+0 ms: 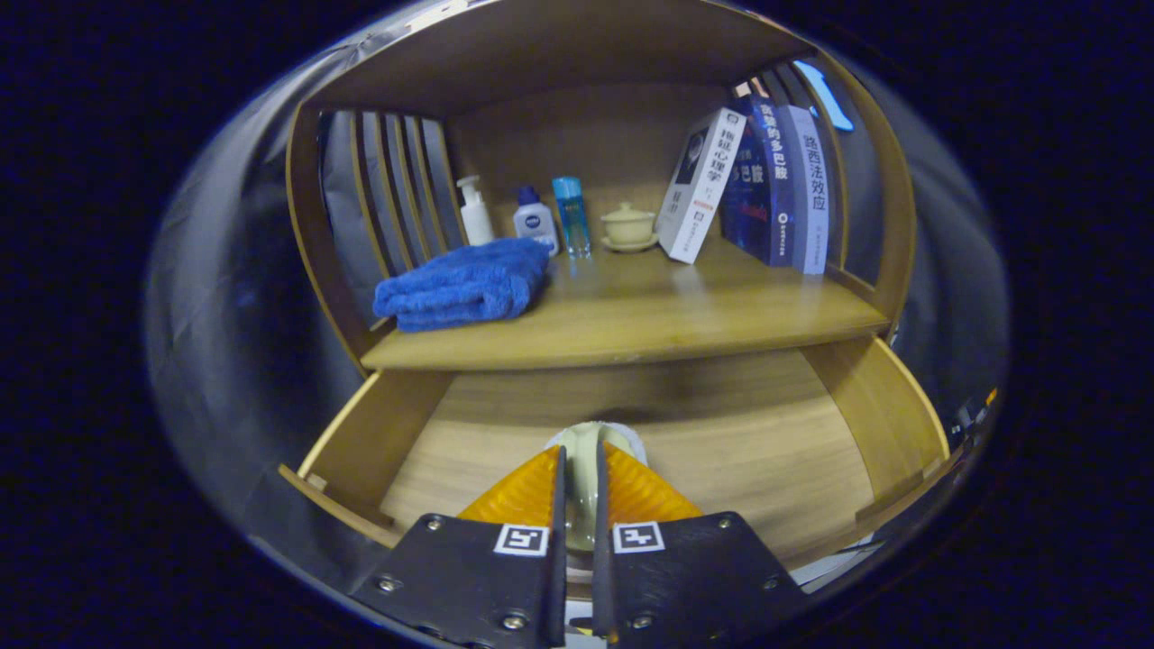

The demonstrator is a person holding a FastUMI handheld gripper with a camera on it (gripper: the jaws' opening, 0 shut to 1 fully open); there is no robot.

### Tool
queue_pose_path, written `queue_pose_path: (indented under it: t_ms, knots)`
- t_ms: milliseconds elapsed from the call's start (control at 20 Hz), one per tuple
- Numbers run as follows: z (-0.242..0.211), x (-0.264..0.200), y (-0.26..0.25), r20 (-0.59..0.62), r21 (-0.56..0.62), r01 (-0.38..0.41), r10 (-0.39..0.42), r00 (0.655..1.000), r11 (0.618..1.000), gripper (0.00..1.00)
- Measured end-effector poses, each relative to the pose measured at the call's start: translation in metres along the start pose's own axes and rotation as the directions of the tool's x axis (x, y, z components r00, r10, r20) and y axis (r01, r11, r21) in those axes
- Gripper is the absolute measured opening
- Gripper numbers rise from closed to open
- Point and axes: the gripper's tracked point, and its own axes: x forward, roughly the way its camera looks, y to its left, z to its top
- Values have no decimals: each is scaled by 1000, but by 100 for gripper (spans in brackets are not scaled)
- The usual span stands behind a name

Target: Pull open the drawer, take out the items inside it, and place them on the countertop above the cabinet.

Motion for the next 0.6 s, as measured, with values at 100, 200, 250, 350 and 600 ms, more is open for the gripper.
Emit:
queue_pose_path:
  t_ms: [100, 200, 250, 350, 600]
  knots:
    - [18, -8, 4, 50, 17, -26, 25, 998, 1000, 12]
    - [38, -16, 5, 98, 24, -38, 36, 995, 999, 12]
    - [47, -18, 5, 118, 29, -40, 37, 992, 999, 12]
    - [62, -18, 6, 142, 38, -49, 43, 989, 998, 12]
    - [87, 12, 0, 165, 57, -12, 3, 986, 998, 12]
